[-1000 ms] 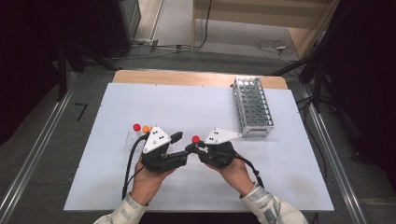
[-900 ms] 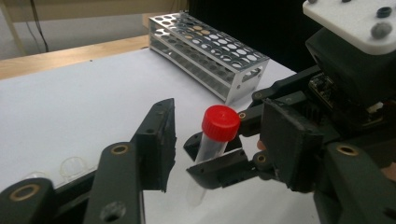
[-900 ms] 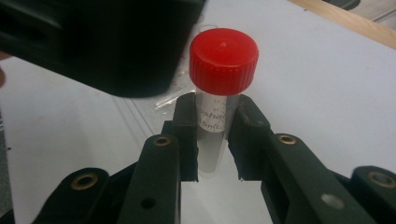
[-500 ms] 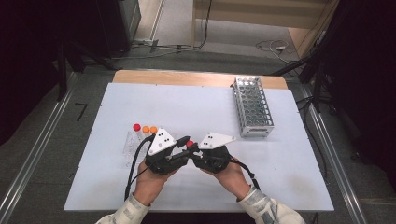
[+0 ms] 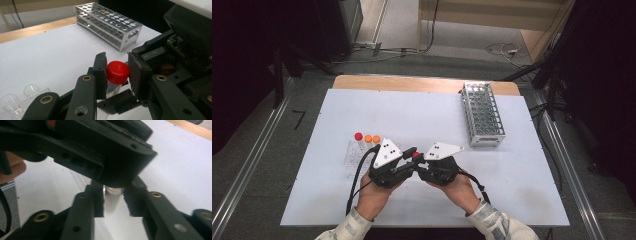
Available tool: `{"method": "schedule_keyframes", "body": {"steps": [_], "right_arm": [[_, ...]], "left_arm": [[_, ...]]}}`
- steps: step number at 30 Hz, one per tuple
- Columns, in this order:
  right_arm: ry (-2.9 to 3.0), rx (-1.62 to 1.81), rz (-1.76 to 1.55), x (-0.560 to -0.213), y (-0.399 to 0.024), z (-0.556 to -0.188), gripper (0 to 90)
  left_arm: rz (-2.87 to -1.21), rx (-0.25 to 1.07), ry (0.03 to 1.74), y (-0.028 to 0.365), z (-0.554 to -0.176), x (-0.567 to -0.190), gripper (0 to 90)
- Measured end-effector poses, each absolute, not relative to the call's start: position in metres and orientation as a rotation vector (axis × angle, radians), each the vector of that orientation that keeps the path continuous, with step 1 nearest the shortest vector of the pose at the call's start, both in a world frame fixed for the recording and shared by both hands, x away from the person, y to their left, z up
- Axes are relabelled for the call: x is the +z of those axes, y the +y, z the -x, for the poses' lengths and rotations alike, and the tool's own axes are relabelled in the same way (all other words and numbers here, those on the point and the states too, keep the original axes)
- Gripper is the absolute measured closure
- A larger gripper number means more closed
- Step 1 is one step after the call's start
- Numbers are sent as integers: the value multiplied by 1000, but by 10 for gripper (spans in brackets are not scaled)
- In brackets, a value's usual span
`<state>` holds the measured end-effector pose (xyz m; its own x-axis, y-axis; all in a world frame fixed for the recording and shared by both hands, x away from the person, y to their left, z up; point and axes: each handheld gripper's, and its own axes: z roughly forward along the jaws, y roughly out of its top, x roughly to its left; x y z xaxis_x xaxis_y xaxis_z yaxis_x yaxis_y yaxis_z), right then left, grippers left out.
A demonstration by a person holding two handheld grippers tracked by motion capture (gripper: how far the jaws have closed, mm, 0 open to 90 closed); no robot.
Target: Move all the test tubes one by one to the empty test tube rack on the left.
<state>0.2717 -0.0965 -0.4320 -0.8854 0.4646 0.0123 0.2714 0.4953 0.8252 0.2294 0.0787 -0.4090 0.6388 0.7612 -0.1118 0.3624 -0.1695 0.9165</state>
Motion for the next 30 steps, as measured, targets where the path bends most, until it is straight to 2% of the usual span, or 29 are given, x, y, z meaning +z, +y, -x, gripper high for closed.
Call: {"method": "schedule_keyframes", "body": {"steps": [3,7,18,30], "right_arm": [[2540,1354,-610,-430,-97,-271,473],[2566,1368,-599,-427,-101,-271,378],[2566,1398,-592,-423,-110,-267,309],[2525,1394,-660,-422,-127,-270,303]], "left_arm": [[-1767,458,906,80,-228,-407,701],[-1732,465,906,89,-224,-398,701],[-1669,475,964,127,-220,-377,701],[-1605,515,1016,164,-213,-355,702]]}}
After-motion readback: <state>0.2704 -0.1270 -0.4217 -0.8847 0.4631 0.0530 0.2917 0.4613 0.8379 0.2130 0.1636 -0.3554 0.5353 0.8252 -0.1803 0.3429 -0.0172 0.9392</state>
